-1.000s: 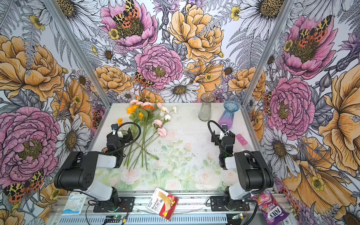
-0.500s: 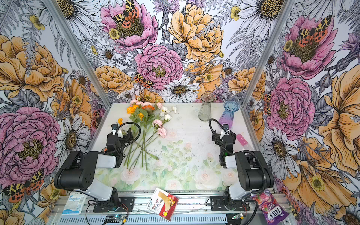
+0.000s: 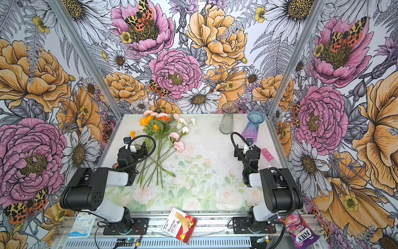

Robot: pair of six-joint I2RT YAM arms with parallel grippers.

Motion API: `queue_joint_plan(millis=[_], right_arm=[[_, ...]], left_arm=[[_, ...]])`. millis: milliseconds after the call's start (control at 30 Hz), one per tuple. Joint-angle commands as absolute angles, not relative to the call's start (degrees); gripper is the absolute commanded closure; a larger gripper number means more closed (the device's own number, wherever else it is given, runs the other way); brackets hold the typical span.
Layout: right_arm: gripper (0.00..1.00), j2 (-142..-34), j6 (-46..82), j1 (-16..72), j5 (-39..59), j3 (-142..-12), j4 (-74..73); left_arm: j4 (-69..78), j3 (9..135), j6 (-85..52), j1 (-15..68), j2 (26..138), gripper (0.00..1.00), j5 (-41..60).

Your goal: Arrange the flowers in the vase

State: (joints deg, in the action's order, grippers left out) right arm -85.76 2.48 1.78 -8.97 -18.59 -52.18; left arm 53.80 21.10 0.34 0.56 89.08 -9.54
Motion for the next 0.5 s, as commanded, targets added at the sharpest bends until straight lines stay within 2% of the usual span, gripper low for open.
queue_joint_plan(millis=[0,133,233,300,467], right_arm=[[0.01,-78.3,2.7,1.5,-8.1,-17.8,-49.7],[0.0,-67.9,4.7,1.6,-6.7,-22.0,-27.6],[0.0,-62.4,8.6,1.8,-4.6,-22.9,-16.9],[0.0,-59.2,7.9,2.9,-1.6,-23.1,-11.2],[0.0,-53.5,10.0,4.3,-5.7,-25.6,-0.4]], left_arm=[[51.9,21.2,0.7,1.0,85.2,0.01,-10.1],[39.8,24.5,3.0,6.1,77.5,0.01,-20.8],[29.2,28.3,3.0,11.2,73.5,0.01,-26.5],[22.9,31.5,3.4,15.5,71.7,0.01,-26.7],[7.8,42.9,9.3,27.9,69.9,0.01,-21.4]])
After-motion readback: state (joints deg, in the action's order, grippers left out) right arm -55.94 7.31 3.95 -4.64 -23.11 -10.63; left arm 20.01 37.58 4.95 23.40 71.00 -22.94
